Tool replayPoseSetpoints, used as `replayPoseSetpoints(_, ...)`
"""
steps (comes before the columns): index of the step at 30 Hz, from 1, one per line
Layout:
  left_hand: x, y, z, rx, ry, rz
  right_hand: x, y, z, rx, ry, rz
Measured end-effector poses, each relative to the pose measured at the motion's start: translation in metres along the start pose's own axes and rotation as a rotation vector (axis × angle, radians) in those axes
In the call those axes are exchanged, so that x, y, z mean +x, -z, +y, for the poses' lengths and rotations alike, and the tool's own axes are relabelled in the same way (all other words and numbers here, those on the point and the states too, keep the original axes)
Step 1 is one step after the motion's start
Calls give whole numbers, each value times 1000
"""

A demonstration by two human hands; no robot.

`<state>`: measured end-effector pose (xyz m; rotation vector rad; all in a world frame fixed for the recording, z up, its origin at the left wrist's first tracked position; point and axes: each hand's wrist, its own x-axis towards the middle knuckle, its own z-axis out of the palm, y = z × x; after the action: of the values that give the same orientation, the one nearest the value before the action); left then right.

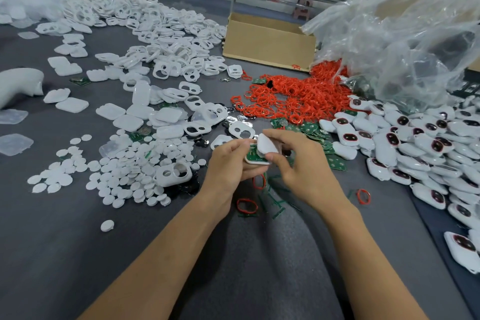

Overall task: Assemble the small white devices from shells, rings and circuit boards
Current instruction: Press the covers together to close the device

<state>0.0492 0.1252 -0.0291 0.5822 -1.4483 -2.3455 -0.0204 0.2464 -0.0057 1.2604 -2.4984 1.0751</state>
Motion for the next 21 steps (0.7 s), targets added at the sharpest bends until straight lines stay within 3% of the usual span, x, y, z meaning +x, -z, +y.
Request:
replayPoseSetpoints(9, -1, -1, 1, 30, 25, 2, -1, 0, -6, -36, 42, -73)
replayPoseSetpoints(14, -2, 0, 1, 110, 7, -14, 0, 3, -7, -8, -1, -90)
replayPoseSetpoints(21, -2, 1, 2, 49, 23, -45, 2, 2, -7, 81, -75, -86)
